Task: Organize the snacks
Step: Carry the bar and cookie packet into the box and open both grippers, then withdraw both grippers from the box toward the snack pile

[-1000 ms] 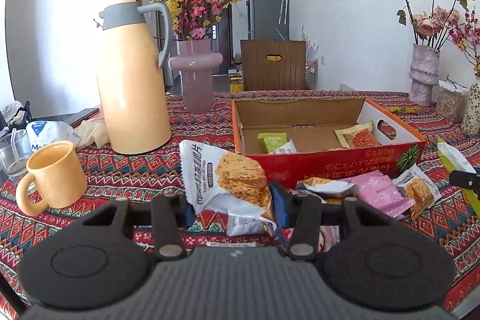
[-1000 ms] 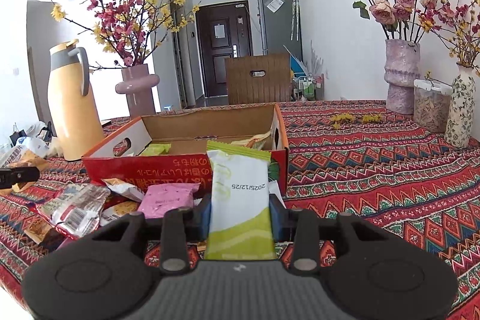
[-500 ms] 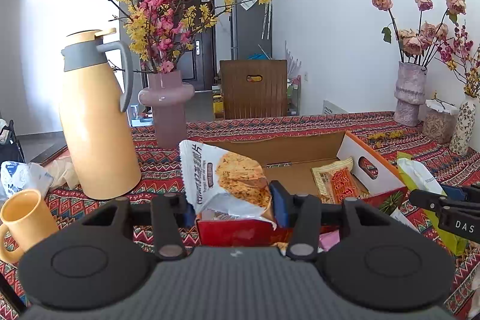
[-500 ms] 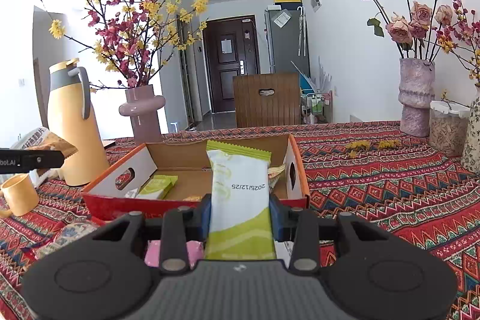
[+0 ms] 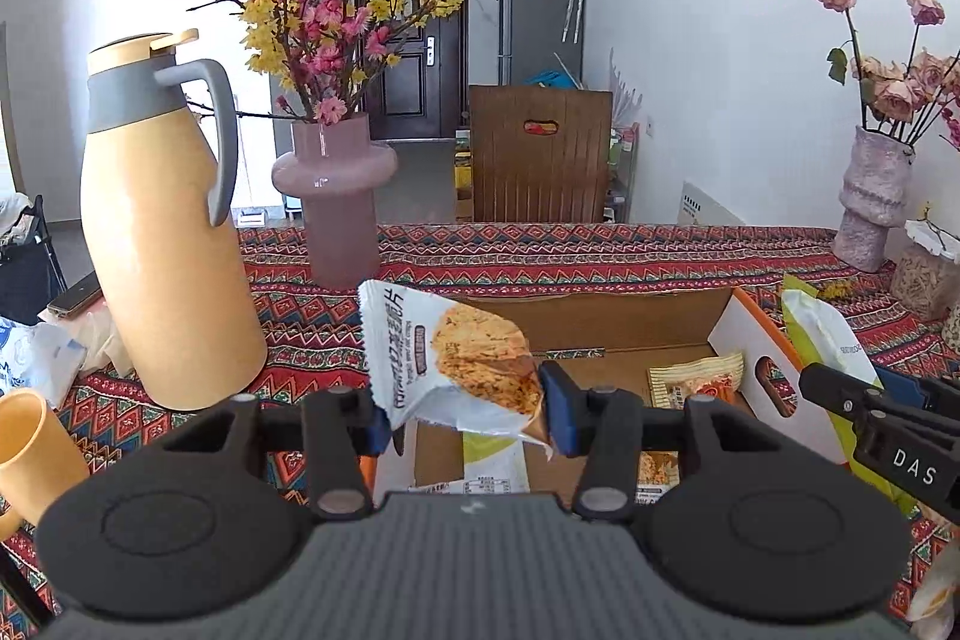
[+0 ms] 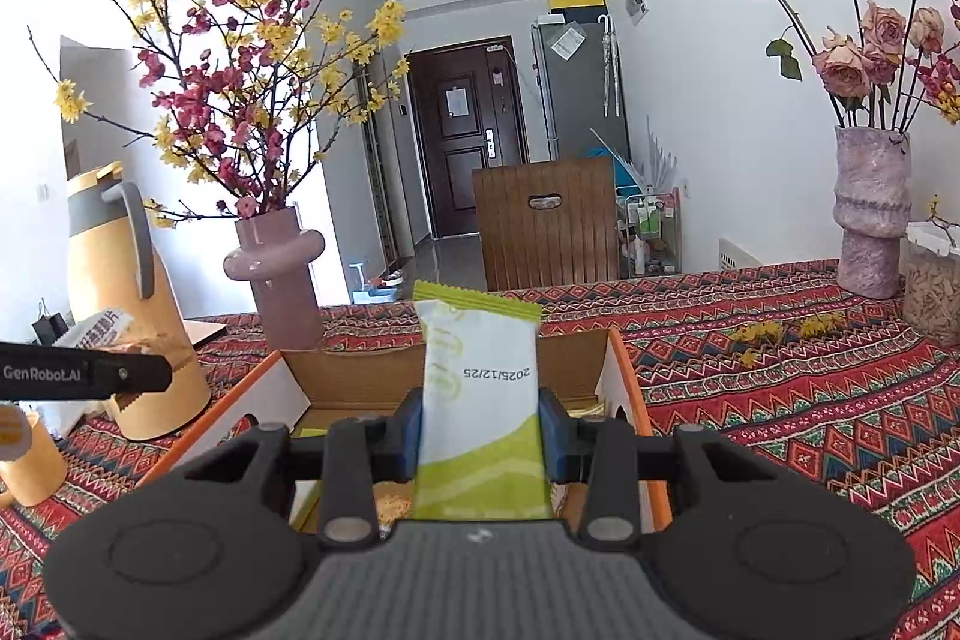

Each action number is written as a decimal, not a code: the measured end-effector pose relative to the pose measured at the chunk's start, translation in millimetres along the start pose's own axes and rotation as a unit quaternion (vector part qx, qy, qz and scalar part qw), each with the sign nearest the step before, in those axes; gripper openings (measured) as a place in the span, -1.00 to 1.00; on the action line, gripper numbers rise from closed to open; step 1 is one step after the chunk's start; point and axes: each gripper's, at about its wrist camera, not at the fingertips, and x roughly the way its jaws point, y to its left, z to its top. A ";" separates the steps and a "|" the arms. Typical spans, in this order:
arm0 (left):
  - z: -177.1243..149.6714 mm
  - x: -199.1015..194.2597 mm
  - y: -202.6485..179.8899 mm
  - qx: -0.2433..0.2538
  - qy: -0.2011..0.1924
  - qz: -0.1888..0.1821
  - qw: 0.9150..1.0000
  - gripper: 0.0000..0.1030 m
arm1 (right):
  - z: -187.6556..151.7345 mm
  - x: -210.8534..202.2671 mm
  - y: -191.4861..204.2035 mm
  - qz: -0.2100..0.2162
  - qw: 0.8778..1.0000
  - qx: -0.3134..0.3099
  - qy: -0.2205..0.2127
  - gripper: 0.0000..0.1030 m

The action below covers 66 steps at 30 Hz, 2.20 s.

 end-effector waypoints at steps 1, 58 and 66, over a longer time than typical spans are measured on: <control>2.4 4.7 -0.8 0.000 0.004 0.006 1.000 -0.05 | 3.0 5.8 0.8 -0.001 1.000 -0.001 0.002 -0.29; -30.8 -41.1 6.1 -0.016 -0.023 -0.007 1.000 1.00 | -22.8 -37.8 3.3 -0.015 1.000 -0.007 0.006 1.00; -57.9 -72.8 12.4 -0.014 -0.045 -0.022 0.999 1.00 | -41.0 -76.1 2.2 -0.016 1.000 -0.015 -0.009 1.00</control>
